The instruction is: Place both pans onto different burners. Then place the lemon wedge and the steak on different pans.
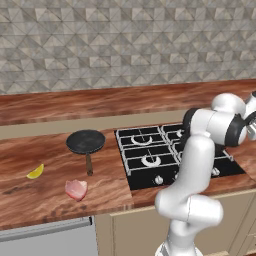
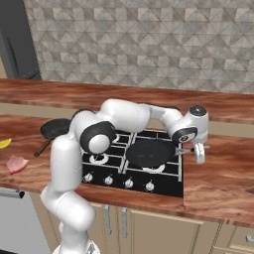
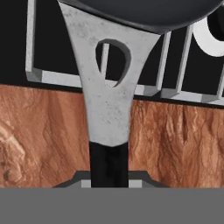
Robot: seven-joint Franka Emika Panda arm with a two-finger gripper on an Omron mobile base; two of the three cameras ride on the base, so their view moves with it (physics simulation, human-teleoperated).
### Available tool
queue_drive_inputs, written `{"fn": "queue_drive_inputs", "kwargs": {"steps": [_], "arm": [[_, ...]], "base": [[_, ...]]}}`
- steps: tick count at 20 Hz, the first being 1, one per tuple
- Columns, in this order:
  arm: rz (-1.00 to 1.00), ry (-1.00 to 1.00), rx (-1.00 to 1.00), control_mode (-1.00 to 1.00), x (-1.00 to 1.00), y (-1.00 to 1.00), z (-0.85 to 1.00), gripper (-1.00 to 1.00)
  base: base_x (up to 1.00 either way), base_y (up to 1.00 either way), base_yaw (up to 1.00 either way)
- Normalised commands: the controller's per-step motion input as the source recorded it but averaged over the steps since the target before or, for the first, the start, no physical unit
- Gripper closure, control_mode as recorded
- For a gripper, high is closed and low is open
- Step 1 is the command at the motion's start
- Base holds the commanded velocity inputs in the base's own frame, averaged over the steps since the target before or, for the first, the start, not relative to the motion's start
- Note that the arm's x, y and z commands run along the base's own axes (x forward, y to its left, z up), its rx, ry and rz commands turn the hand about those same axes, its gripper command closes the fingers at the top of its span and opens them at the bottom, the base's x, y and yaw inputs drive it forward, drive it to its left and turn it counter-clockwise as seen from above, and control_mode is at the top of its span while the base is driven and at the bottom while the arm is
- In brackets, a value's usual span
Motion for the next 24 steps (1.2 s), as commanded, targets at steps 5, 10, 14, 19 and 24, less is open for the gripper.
{"fn": "queue_drive_inputs", "kwargs": {"steps": [5, 10, 14, 19, 24], "arm": [[-0.01, 0.00, -0.02, -1.00, -0.04, 0.02, 0.00, 1.00], [-0.01, 0.00, 0.00, -1.00, 0.00, 0.05, -0.01, 1.00], [-0.02, 0.00, 0.00, -1.00, 0.00, 0.03, -0.01, 1.00], [-0.07, 0.00, 0.00, -1.00, 0.00, 0.00, 0.00, 1.00], [-0.09, 0.00, 0.00, -1.00, 0.04, 0.00, -0.04, 1.00]], "base": [[0.00, 0.00, 0.00], [0.00, 0.00, 0.00], [0.00, 0.00, 0.00], [0.00, 0.00, 0.00], [0.00, 0.00, 0.00]]}}
